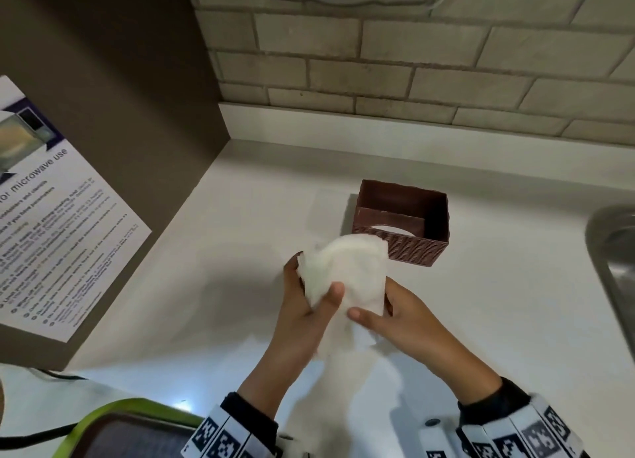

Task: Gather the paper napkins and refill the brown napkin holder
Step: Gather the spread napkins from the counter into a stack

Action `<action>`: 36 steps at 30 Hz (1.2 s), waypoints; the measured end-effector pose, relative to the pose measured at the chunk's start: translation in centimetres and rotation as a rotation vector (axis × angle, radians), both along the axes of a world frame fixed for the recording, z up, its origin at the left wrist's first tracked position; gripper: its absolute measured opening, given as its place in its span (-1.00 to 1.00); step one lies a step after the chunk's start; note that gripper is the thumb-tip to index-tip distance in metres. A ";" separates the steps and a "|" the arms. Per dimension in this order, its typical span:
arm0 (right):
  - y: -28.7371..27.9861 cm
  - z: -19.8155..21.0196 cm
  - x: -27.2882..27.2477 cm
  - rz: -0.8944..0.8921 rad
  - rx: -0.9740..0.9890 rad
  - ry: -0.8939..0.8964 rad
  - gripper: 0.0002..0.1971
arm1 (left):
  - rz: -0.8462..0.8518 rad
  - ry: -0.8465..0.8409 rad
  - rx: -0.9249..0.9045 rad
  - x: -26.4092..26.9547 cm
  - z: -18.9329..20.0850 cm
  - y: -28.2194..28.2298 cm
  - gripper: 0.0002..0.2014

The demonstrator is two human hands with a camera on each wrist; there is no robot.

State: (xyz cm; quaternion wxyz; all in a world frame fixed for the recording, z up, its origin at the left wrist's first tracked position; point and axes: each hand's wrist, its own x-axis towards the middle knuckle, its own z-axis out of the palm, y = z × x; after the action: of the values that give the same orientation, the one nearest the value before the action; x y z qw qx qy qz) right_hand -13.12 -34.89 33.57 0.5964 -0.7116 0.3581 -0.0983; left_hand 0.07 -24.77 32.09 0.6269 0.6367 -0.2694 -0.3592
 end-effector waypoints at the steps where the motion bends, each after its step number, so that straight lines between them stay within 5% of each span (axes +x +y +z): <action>1: 0.0 -0.3 0.0 -0.002 -0.014 -0.006 -0.52 | -0.031 -0.034 -0.001 -0.1 -0.4 0.1 -0.38; 4: 0.3 -1.3 0.2 0.015 -0.029 0.009 -0.48 | -0.104 -0.076 0.068 -0.2 -1.8 0.3 -0.21; 8: 0.3 -2.0 -0.1 -0.026 0.035 0.026 -0.56 | -0.087 -0.099 0.198 0.3 -1.2 0.1 -0.40; 14: 0.3 -0.4 0.4 -0.311 0.647 -0.258 -0.72 | -0.055 0.533 0.072 1.3 -1.0 1.4 -0.25; 17: 1.0 -0.3 0.6 -0.343 0.801 -0.422 -0.66 | -0.053 0.579 0.031 0.5 -1.5 2.1 -0.25; 24: 0.6 -1.2 -0.2 -0.292 0.745 -0.334 -0.47 | 0.064 0.264 0.089 0.2 -1.8 3.1 -0.44; 29: -1.7 -0.8 -1.9 -0.276 0.655 -0.154 -0.26 | -0.221 0.320 0.155 2.3 -1.7 4.5 -0.31; 32: -0.9 -0.7 -1.4 -0.216 0.525 -0.012 -0.39 | -0.177 0.403 0.193 1.7 -2.0 3.6 -0.26; 36: -0.7 -1.6 -2.3 -0.221 0.471 -0.042 -0.04 | -0.126 0.308 0.216 0.9 -2.6 3.2 -0.17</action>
State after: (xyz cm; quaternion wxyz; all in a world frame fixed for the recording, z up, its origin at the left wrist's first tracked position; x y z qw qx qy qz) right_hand -15.47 -35.58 31.96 0.7387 -0.5075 0.4341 -0.0912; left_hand 0.96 -21.54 29.50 0.5652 0.6197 -0.1695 -0.5175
